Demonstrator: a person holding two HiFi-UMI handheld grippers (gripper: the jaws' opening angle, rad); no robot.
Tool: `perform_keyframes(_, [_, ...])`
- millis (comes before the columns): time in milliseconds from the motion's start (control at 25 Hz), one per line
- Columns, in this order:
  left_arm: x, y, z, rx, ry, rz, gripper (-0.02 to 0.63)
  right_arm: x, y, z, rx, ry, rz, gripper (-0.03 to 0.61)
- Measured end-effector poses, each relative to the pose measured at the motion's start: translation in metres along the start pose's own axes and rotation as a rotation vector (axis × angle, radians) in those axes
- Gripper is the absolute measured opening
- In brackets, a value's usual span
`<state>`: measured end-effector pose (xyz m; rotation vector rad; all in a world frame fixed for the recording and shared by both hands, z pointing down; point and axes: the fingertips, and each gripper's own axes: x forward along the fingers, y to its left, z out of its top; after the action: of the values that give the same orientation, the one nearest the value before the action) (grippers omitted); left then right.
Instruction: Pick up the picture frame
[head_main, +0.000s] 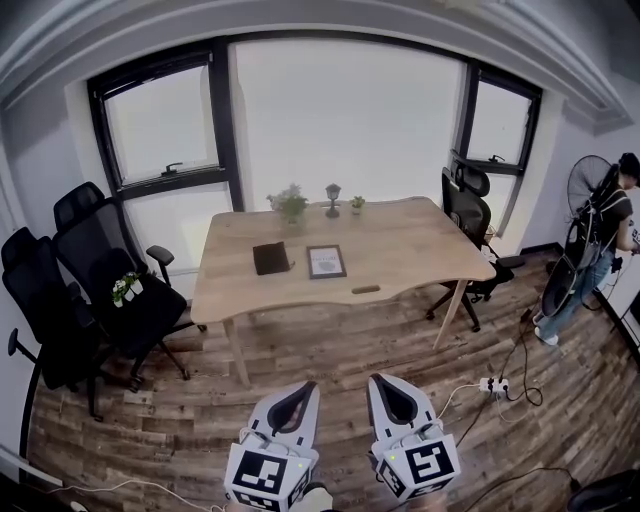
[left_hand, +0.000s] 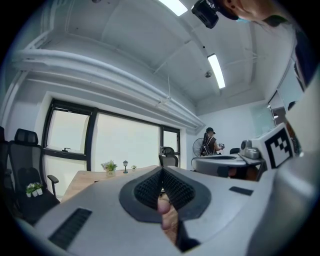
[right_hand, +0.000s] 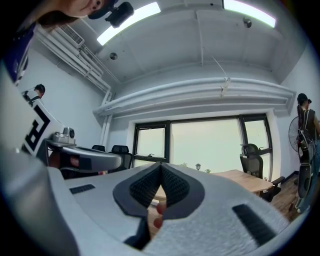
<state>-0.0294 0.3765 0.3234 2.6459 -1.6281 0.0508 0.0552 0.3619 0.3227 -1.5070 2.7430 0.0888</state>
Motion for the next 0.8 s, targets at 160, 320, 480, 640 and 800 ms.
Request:
perform_keyframes(160, [0.017,0.014,0.0,-0.009,-0.019,-0.019,0.003,0.018,-0.005,-0.003,0.025,0.014,-0.009,0.0])
perform_keyframes(320, [0.027,0.029,-0.004,0.005,-0.024,-0.023,0.003,0.033,-0.01,-0.004,0.038,0.016,-0.033,0.0])
perform_keyframes(480, [0.035,0.042,-0.009,0.008,-0.026,-0.039,0.003,0.048,-0.008,-0.005,0.042,0.018,-0.036,0.0])
perform_keyframes(640, [0.042,0.05,-0.011,0.003,-0.023,-0.044,0.003,0.057,-0.006,-0.008,0.033,0.031,-0.036,0.0])
perform_keyframes(800, [0.048,0.057,-0.013,-0.004,-0.019,-0.053,0.003,0.066,-0.007,-0.009,0.034,0.035,-0.042,0.0])
